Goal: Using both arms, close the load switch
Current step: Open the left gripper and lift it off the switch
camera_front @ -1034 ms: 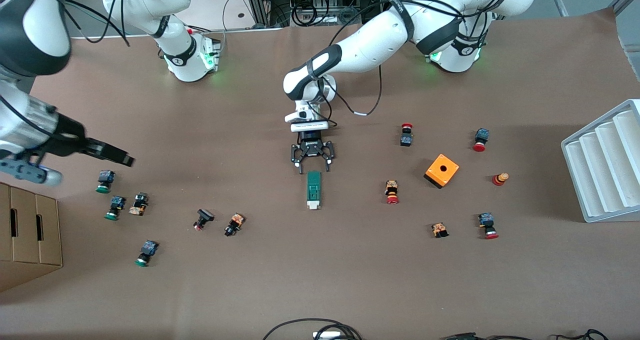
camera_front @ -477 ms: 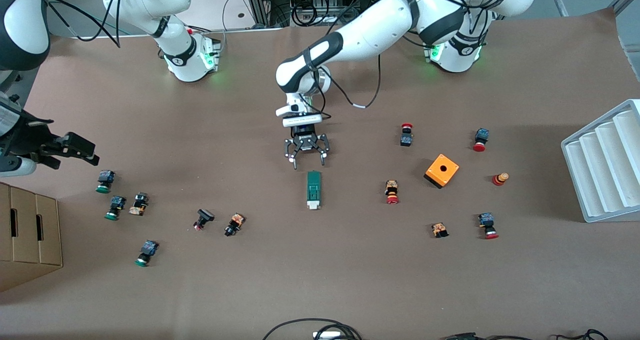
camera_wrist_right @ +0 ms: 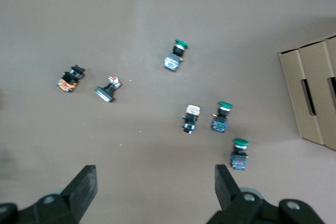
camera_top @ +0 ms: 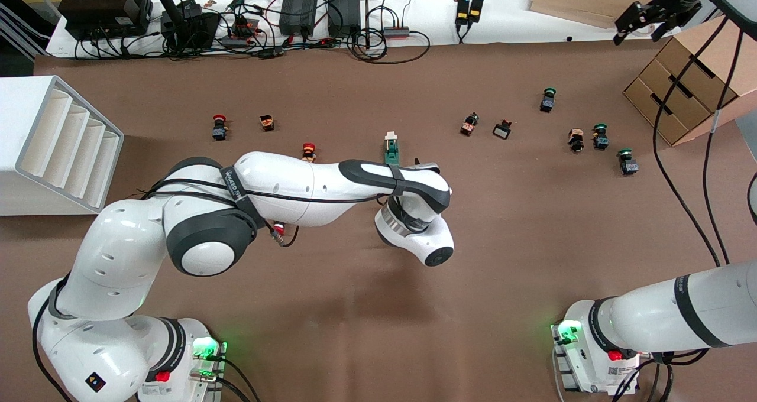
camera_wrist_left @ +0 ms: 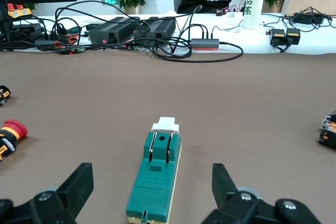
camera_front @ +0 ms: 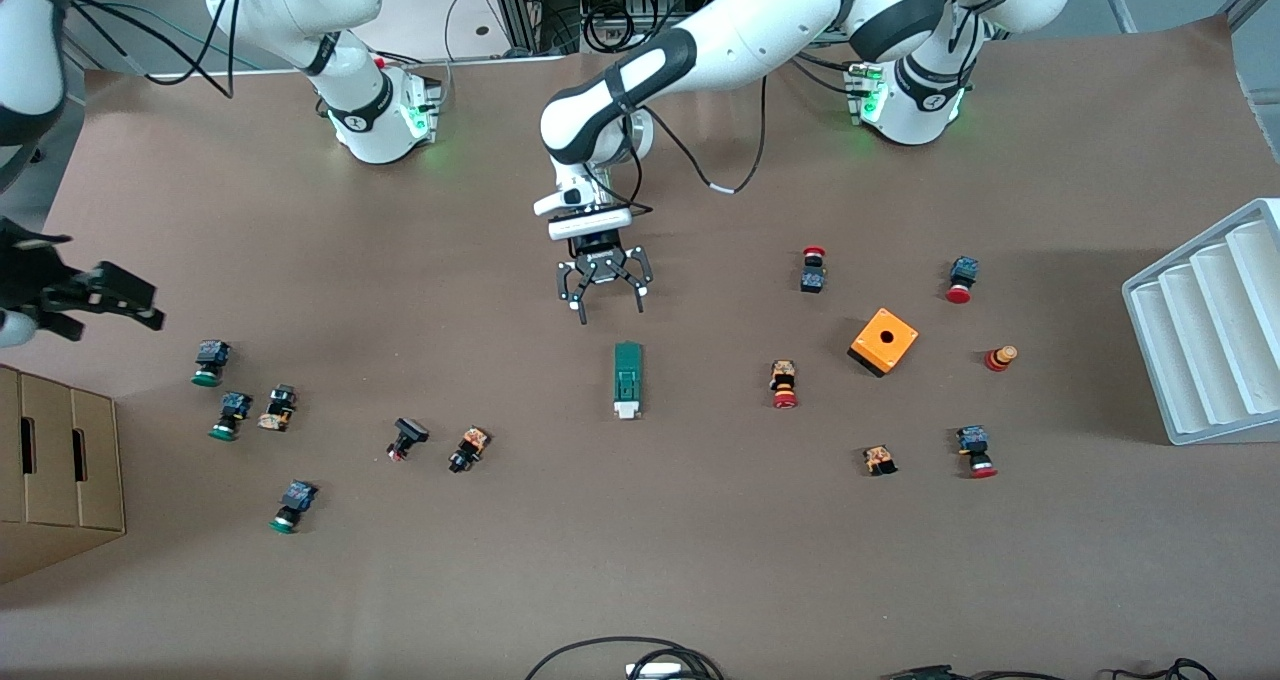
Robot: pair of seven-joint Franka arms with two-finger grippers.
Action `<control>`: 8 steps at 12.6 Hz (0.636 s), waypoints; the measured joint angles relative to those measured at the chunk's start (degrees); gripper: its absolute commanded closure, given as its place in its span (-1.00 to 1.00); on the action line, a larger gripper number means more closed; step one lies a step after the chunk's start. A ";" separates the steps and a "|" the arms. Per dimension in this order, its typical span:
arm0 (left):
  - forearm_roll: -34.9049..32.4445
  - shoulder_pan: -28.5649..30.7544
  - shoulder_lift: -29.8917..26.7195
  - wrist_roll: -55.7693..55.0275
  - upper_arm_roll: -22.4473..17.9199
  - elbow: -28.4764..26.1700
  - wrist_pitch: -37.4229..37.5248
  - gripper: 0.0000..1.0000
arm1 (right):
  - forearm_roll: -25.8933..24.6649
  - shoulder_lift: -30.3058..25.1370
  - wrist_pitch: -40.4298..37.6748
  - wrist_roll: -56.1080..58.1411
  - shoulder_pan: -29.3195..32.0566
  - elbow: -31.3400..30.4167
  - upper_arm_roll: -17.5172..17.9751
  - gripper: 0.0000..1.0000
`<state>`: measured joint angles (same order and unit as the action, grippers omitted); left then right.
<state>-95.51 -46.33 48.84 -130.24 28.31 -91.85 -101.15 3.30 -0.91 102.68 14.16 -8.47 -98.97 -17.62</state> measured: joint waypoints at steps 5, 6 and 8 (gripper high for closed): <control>8.03 0.11 -4.39 10.07 -0.01 0.14 -1.14 -1.00 | 0.12 0.25 0.00 1.44 0.16 -0.20 -1.41 -1.00; 9.51 0.18 -5.47 12.27 -0.03 0.17 -1.93 -1.00 | 0.16 0.26 0.00 1.44 0.17 -0.21 -1.98 -1.00; 11.58 0.52 -7.38 14.99 -0.10 0.21 -3.00 -1.00 | 0.40 0.25 0.01 1.48 0.18 -0.21 -2.73 -1.00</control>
<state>-83.93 -45.80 41.46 -115.25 28.21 -91.64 -104.14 3.69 -0.66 102.69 15.64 -8.28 -99.18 -20.35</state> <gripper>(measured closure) 0.000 0.000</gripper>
